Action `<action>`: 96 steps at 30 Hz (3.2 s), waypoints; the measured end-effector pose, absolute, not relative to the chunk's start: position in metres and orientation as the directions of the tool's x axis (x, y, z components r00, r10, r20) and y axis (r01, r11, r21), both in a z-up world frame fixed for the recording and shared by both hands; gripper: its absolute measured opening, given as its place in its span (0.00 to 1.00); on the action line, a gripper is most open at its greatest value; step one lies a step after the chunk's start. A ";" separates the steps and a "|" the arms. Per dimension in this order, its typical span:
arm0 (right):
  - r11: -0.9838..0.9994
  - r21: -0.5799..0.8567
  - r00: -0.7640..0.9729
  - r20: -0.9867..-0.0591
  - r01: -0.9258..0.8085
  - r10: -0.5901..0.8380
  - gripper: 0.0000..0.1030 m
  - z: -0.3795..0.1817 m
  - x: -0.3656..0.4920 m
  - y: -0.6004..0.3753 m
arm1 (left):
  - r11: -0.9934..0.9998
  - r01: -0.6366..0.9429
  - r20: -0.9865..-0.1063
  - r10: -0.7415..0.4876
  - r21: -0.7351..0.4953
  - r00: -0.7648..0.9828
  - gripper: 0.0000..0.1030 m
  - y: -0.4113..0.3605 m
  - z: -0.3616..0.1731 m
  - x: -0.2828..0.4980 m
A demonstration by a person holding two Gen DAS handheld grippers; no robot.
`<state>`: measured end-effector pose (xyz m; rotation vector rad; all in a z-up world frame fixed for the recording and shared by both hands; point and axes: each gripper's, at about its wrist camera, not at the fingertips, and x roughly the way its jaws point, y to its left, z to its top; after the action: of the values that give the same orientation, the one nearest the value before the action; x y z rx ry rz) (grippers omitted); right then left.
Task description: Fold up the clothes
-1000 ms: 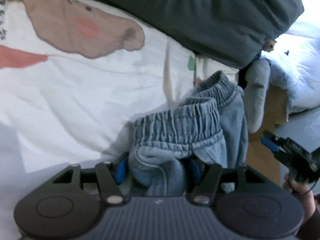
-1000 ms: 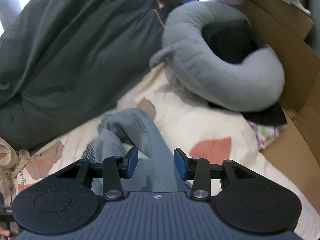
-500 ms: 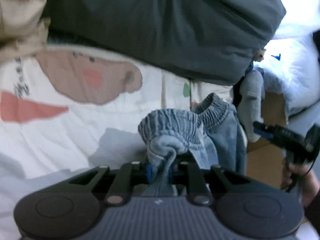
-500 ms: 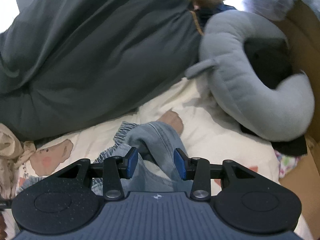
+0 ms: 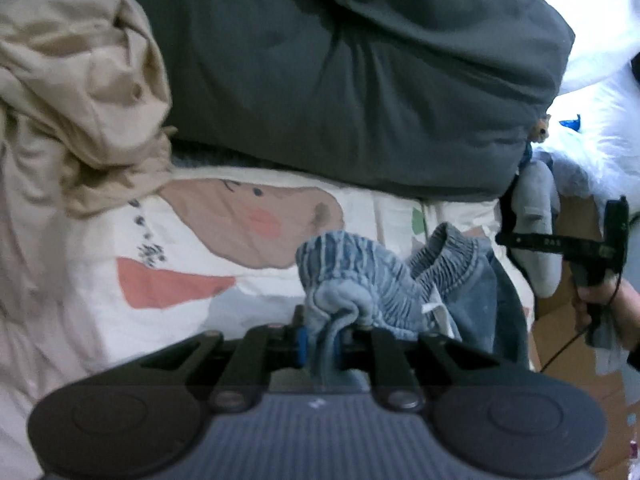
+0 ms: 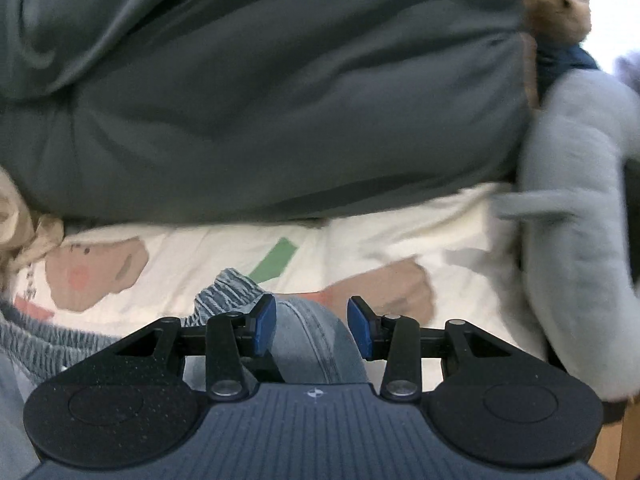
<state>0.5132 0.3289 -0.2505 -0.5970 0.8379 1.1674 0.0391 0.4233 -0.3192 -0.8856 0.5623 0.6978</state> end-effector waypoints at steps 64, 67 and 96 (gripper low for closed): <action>0.046 -0.277 0.267 -0.851 -0.960 0.452 0.03 -0.250 0.469 0.364 | 0.406 -0.780 -0.722 0.325 -0.476 0.611 0.05 0.441 -0.332 0.029; 0.080 -0.276 0.279 -0.823 -0.958 0.495 0.03 -0.238 0.473 0.370 | 0.418 -0.785 -0.698 0.378 -0.457 0.608 0.05 0.447 -0.313 0.027; 0.160 -0.246 0.288 -0.886 -0.956 0.363 0.03 -0.310 0.505 0.467 | 0.368 -0.884 -0.809 0.400 -0.287 0.430 0.04 0.524 -0.372 0.057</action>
<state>0.5050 0.4667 -0.3099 -0.9635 0.7771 1.0921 0.0574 0.5238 -0.3716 -0.8069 0.7107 0.9199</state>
